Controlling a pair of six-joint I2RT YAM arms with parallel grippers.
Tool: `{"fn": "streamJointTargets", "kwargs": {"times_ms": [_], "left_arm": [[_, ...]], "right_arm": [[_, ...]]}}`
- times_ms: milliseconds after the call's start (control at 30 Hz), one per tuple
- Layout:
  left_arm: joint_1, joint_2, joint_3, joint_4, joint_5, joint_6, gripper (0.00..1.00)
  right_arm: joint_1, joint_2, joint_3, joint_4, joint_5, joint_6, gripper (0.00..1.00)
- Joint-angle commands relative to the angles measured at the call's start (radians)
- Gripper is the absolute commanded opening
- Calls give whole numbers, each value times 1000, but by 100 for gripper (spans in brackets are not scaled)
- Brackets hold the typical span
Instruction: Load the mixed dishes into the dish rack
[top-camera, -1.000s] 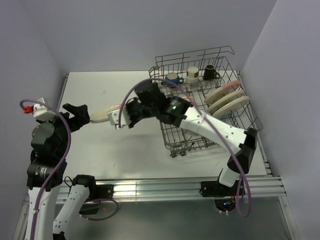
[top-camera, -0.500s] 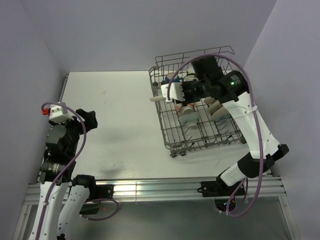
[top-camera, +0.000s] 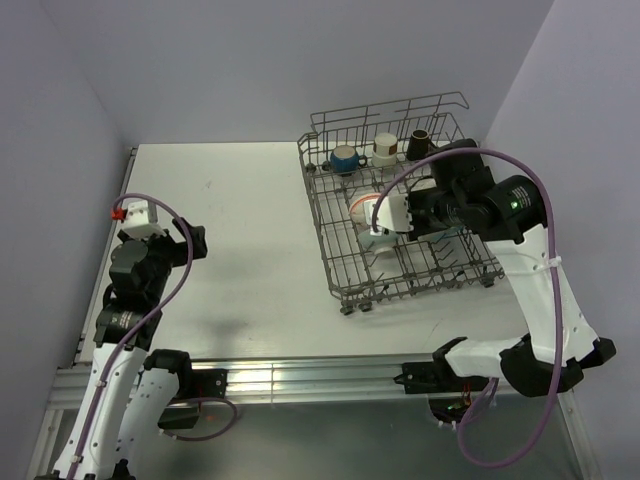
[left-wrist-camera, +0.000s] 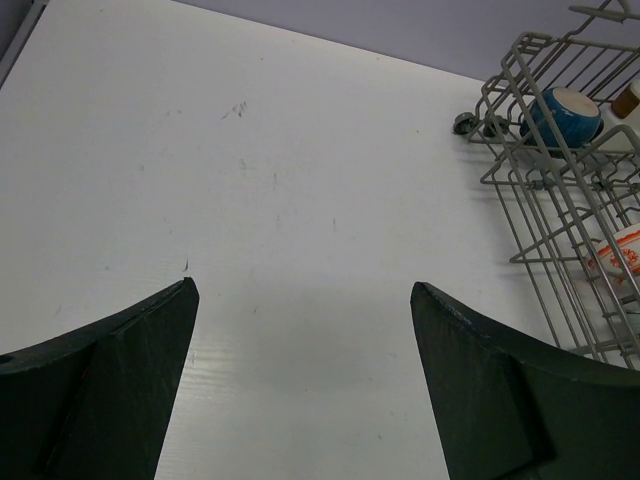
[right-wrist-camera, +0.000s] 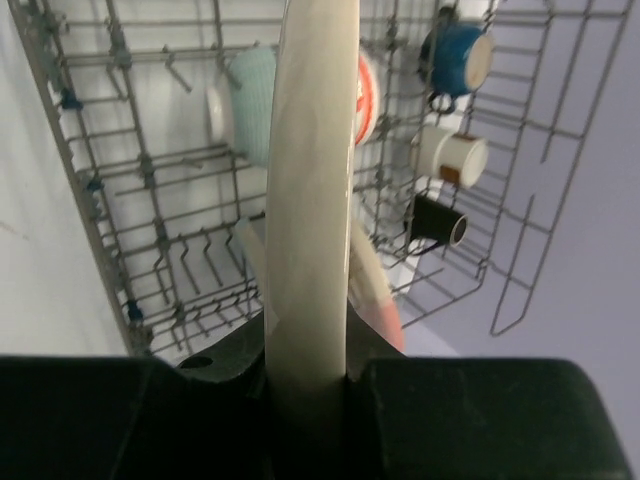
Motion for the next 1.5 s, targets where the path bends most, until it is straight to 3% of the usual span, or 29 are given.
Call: {"fn": "streamJointTargets", "kwargs": {"times_ms": [0,300,600,1067,1467], "left_arm": [[4,13,-2,68,21,29,94],[4,10,-2,64,5,31,95],[4,5,-2,62,10,31,95],[4,2,-3,64,7,29,96],[4,2,-5,64,-1,32,96]], "right_arm": [[-22,-55,-43,-15,76,-27,0],[-49,-143,-184,-15,135,-30,0],[-203,-204,-318,-15,150,-117,0],[-451,-175,-403,-10,205,-330,0],[-520,-149,-485,90,290,-507,0]]}}
